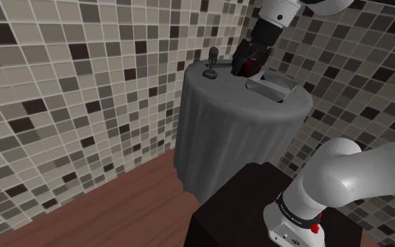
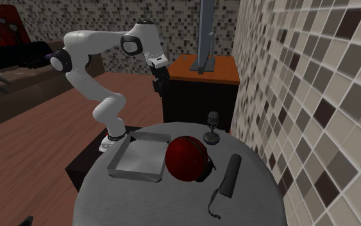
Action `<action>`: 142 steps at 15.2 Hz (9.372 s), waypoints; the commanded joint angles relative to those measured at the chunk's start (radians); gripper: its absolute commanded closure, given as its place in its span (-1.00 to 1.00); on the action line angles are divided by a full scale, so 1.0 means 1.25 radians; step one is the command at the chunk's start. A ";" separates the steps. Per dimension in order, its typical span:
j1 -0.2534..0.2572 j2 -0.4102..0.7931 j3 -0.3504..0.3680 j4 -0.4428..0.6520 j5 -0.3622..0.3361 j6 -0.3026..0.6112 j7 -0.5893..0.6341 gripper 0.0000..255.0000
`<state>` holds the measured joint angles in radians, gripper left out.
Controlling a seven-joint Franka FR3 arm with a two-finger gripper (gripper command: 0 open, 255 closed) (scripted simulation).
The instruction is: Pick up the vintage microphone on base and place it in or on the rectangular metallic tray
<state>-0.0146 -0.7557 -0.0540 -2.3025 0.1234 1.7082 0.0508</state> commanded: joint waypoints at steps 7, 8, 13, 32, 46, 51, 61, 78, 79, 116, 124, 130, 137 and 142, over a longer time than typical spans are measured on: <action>-0.013 0.160 -0.031 0.104 -0.051 0.062 -0.061 -1.00; -0.015 0.187 -0.036 0.124 -0.058 0.071 -0.070 -1.00; -0.023 0.323 -0.059 0.240 -0.089 0.101 -0.113 -1.00; -0.047 0.641 -0.101 0.511 -0.117 0.179 -0.200 -1.00; -0.047 0.642 -0.101 0.512 -0.117 0.178 -0.201 1.00; -0.048 0.644 -0.101 0.536 -0.116 0.157 -0.201 1.00; -0.050 0.670 -0.102 0.678 -0.110 0.041 -0.207 1.00; -0.092 0.593 -0.137 0.730 -0.107 -0.085 -0.288 1.00; -0.098 0.573 -0.143 0.711 -0.109 -0.085 -0.300 1.00; -0.218 0.266 -0.284 0.283 -0.179 0.052 -0.541 1.00; -0.220 0.260 -0.285 0.249 -0.183 0.079 -0.540 1.00; -0.220 0.260 -0.285 0.249 -0.183 0.079 -0.540 -1.00; -0.218 0.264 -0.279 0.356 -0.178 -0.023 -0.543 -1.00; -0.218 0.264 -0.279 0.356 -0.178 -0.023 -0.543 -1.00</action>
<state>-0.2868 -0.4258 -0.4029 -1.8584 -0.0996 1.6804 -0.6275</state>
